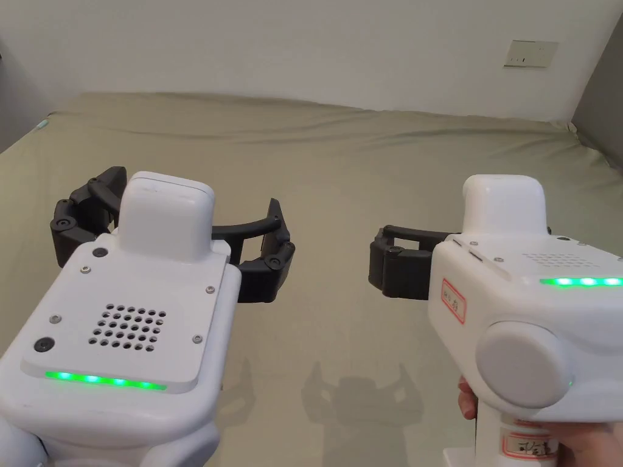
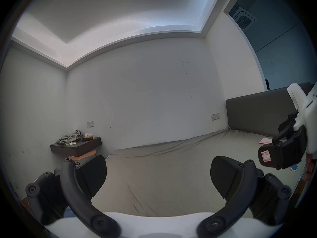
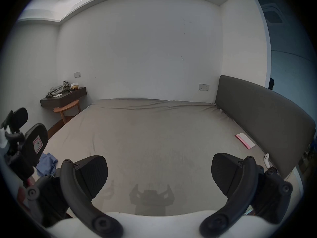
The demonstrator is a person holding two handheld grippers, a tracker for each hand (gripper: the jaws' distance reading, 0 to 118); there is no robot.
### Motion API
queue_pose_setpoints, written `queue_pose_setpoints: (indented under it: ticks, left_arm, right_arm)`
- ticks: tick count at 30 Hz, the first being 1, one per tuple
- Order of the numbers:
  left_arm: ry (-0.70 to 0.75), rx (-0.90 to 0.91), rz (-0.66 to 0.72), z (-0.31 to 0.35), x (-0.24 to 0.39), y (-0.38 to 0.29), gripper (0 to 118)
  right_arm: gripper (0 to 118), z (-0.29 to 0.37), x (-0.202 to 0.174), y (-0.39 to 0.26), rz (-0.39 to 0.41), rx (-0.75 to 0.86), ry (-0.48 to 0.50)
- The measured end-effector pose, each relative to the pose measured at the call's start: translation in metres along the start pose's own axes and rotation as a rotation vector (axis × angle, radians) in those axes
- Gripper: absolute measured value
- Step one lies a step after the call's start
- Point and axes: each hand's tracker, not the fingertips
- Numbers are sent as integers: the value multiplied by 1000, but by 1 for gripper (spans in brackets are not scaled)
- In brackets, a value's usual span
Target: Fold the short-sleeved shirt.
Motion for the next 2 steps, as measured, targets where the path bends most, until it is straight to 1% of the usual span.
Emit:
queue_pose_setpoints:
  ticks: [2]
  left_arm:
    - [3, -1, 1, 0, 0, 0, 117]
  right_arm:
    - [118, 2, -1, -1, 20, -3, 26]
